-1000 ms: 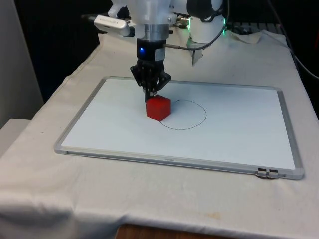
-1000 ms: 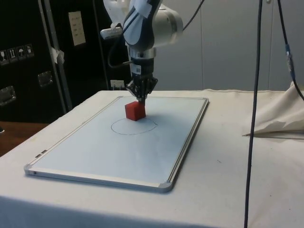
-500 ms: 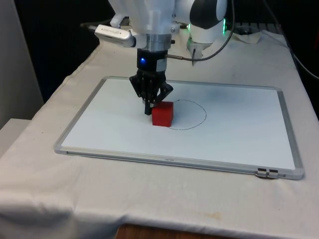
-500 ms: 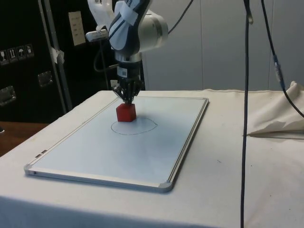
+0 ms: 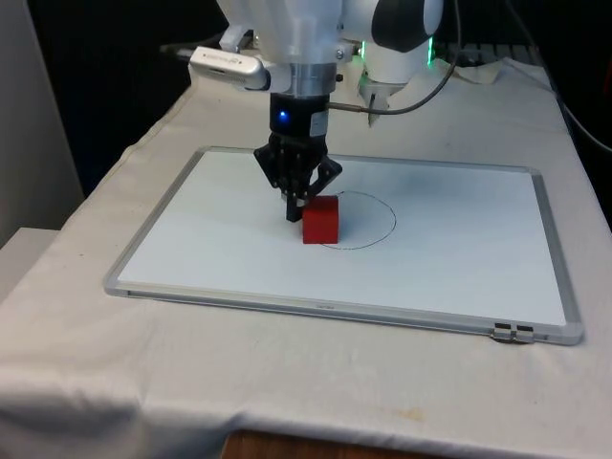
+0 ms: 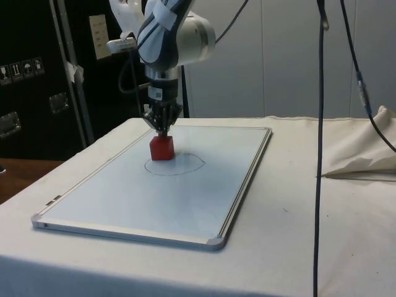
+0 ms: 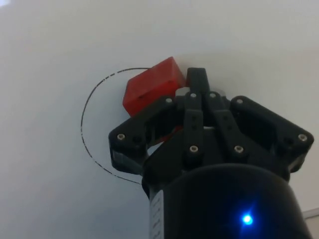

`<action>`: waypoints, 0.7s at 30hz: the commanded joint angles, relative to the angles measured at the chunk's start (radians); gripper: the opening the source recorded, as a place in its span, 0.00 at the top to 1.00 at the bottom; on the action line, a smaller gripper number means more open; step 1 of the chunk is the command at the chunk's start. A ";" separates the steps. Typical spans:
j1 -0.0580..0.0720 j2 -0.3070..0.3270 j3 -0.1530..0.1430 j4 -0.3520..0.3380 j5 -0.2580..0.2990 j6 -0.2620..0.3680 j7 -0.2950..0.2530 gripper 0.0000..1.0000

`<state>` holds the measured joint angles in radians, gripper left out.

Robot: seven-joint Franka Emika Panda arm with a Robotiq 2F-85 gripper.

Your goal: Push the cube into the marked area.

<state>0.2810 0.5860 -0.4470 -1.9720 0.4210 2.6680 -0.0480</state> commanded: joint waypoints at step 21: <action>0.017 -0.023 0.016 0.023 0.000 -0.128 -0.053 1.00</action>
<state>0.2980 0.5700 -0.4350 -1.9480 0.4210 2.5550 -0.0970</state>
